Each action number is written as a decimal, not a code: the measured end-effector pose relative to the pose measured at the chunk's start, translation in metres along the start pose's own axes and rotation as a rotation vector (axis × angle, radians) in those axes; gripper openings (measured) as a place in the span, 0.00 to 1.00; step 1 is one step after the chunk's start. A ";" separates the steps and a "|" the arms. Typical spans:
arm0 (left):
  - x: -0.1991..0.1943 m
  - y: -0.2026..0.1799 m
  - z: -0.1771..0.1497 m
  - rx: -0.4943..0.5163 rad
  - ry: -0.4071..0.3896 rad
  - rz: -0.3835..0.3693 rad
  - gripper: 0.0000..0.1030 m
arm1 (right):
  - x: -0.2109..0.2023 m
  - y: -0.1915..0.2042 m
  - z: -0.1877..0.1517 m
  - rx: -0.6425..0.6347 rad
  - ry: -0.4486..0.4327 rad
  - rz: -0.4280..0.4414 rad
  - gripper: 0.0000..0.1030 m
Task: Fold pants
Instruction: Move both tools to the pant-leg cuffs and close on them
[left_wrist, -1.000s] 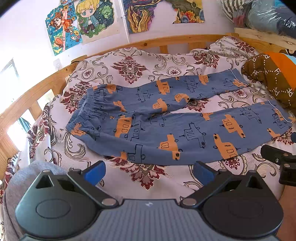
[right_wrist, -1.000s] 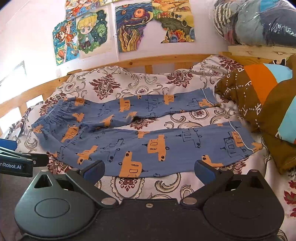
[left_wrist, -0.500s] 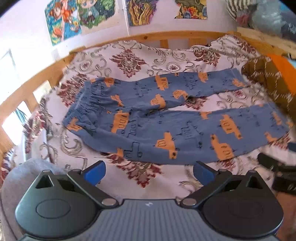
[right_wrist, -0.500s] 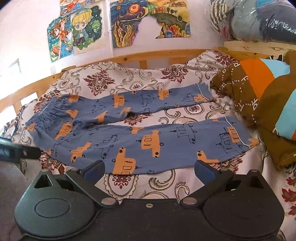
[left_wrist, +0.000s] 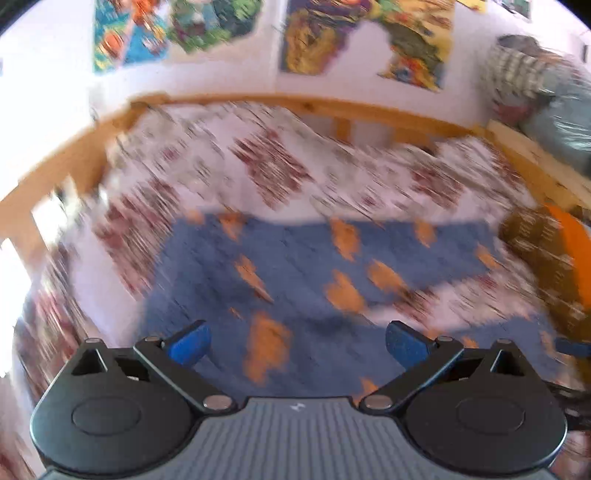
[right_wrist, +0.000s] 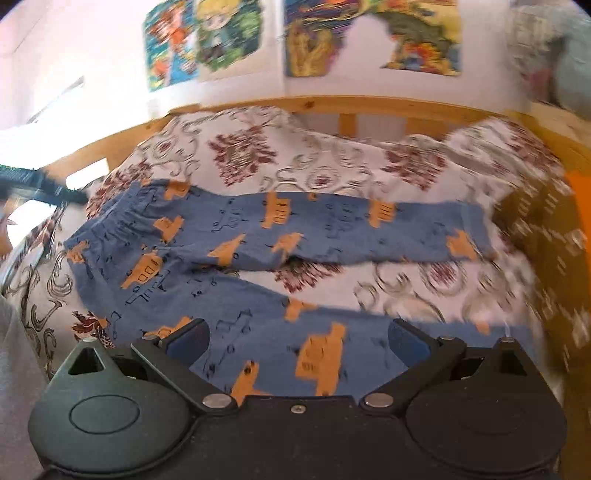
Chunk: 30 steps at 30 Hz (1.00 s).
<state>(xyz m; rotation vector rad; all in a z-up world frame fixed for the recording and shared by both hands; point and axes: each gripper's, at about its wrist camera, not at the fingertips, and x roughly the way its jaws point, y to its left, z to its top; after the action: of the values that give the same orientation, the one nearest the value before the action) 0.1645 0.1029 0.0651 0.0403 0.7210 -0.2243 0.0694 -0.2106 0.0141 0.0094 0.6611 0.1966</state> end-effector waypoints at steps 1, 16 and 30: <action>0.008 0.010 0.010 0.031 -0.023 0.024 1.00 | 0.009 -0.001 0.008 -0.025 0.008 0.019 1.00; 0.172 0.053 0.105 0.677 0.034 -0.038 1.00 | 0.215 -0.015 0.148 -0.336 0.130 0.207 0.99; 0.253 0.065 0.126 0.700 0.288 -0.218 0.59 | 0.312 -0.022 0.183 -0.569 0.253 0.161 0.60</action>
<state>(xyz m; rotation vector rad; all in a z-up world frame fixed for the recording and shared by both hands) 0.4443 0.1038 -0.0093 0.6738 0.9049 -0.6824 0.4258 -0.1649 -0.0333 -0.5168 0.8375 0.5416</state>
